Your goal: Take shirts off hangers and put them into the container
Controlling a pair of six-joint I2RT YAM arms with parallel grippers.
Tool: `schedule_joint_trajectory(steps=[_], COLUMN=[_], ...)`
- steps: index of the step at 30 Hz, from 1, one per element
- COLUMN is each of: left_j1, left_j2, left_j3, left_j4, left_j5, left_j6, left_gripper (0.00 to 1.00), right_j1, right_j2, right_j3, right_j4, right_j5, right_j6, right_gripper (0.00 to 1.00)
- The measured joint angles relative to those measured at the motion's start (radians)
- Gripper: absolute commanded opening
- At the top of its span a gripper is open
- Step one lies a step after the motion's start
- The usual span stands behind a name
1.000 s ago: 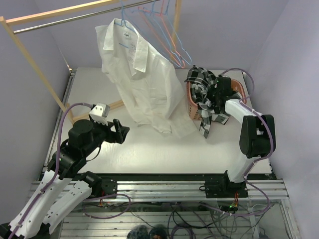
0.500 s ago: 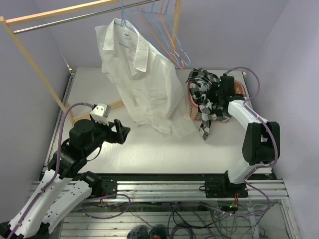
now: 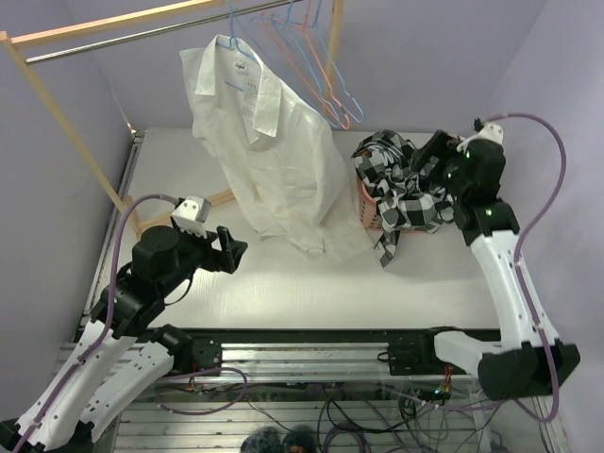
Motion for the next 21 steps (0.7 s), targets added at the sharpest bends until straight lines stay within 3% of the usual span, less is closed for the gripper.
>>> schedule_joint_trajectory(steps=[8,12,21], left_j1=[-0.001,-0.002,-0.002], left_j2=[0.007,0.019,0.022], left_j3=[0.0,0.0,0.0], left_j4=[0.0,0.0,0.0], left_j5=[0.0,0.0,0.0], left_j6=[0.0,0.0,-0.001], left_gripper=[0.91,0.91,0.91], right_j1=[0.019,0.023,0.025], right_j2=[-0.282,-0.391,-0.311], right_j3=[-0.354,-0.447,-0.55], right_j4=[-0.097,-0.151,-0.124], right_j5=[-0.078,-0.142,-0.258], right_j6=[-0.035,-0.051,-0.065], right_gripper=[0.88,0.86,0.81])
